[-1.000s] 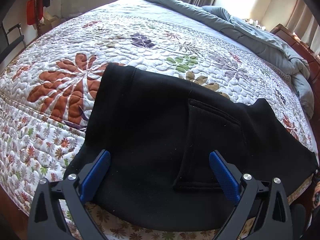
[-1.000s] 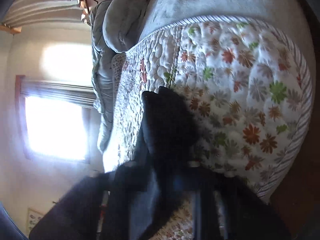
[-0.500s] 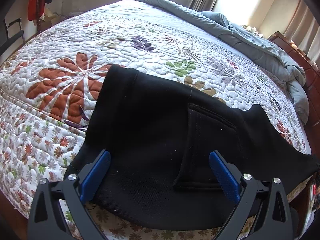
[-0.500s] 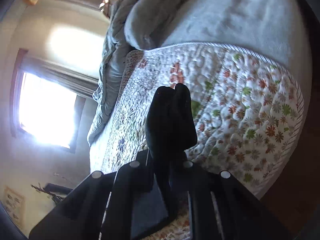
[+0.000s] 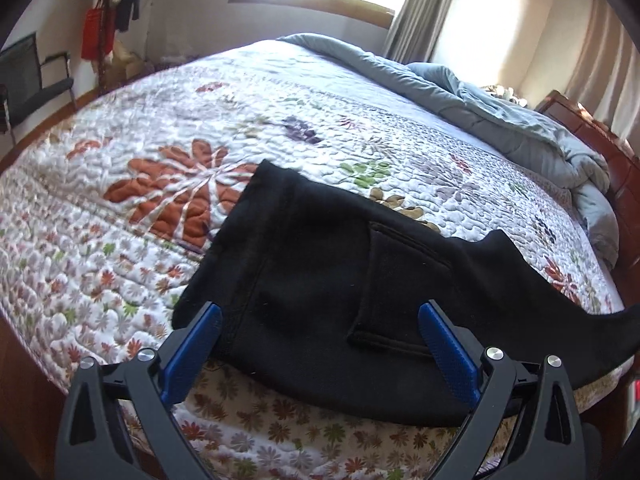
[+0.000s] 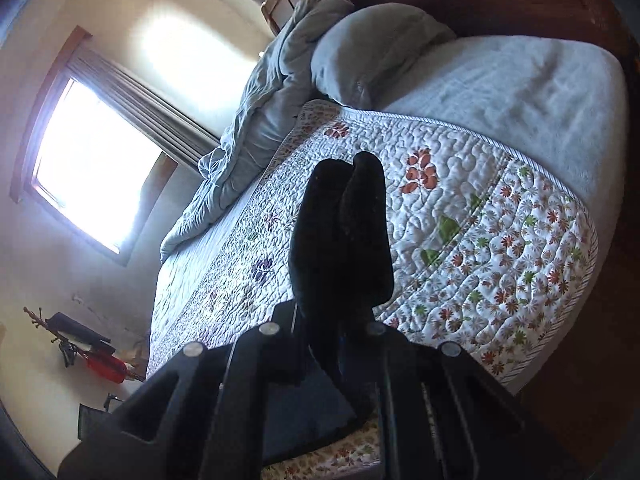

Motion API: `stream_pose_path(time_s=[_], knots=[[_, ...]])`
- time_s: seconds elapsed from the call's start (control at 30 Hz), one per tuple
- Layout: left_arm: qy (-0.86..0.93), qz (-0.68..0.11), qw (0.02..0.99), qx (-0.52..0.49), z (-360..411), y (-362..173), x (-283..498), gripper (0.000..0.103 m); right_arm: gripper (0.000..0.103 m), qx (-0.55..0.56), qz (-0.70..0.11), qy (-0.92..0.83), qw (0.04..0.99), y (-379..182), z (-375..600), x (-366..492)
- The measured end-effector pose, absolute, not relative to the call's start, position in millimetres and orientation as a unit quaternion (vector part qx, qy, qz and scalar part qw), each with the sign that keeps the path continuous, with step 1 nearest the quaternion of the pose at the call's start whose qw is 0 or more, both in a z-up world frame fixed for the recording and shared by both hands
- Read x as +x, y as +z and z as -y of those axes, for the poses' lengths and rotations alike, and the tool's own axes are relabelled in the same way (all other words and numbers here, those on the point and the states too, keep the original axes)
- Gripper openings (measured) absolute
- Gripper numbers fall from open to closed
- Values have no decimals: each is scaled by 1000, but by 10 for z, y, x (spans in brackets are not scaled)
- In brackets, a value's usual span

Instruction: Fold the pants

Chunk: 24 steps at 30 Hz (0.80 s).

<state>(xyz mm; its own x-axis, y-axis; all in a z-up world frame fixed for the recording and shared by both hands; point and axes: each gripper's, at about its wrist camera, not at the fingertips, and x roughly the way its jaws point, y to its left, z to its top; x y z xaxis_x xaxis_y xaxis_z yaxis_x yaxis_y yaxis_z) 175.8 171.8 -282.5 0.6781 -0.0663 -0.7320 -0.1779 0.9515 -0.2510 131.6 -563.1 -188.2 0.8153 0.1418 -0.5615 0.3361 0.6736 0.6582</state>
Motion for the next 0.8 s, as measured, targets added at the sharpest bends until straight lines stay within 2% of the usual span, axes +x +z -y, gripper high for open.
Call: stream_pose_path(time_s=[0.23, 0.8], knots=[[29, -396, 894, -206, -1965, -2904, 1694, 99, 10, 356, -306, -59, 881, -1607, 5372, 1297], [20, -389, 893, -225, -2022, -2924, 1655, 99, 10, 265, -325, -64, 906, -1226, 4845, 1423]])
